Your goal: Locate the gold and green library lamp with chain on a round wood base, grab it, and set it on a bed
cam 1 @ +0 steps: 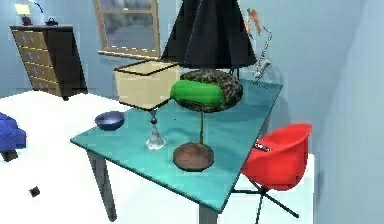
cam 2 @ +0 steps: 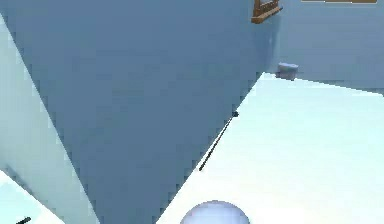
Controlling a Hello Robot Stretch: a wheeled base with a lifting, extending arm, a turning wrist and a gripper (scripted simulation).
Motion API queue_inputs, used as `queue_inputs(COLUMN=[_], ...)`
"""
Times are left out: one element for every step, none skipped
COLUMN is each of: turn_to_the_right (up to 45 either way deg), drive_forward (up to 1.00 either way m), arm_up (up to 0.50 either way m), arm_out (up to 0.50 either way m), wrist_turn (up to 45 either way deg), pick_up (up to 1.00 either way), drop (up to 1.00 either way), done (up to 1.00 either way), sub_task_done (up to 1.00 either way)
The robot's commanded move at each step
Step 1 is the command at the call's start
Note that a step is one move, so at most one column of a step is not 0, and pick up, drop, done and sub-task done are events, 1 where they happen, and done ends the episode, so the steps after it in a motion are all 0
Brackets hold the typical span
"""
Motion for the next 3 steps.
queue_inputs(turn_to_the_right=[-45.0,-39.0,0.0], drive_forward=[0.00,0.00,0.00], arm_up=[0.00,0.00,0.50], arm_out=[0.00,0.00,0.00], wrist_turn=[0.0,0.0,0.0], pick_up=[0.00,0.00,0.00], drop=[0.00,0.00,0.00], done=[0.00,0.00,0.00], sub_task_done=[0.00,0.00,0.00])
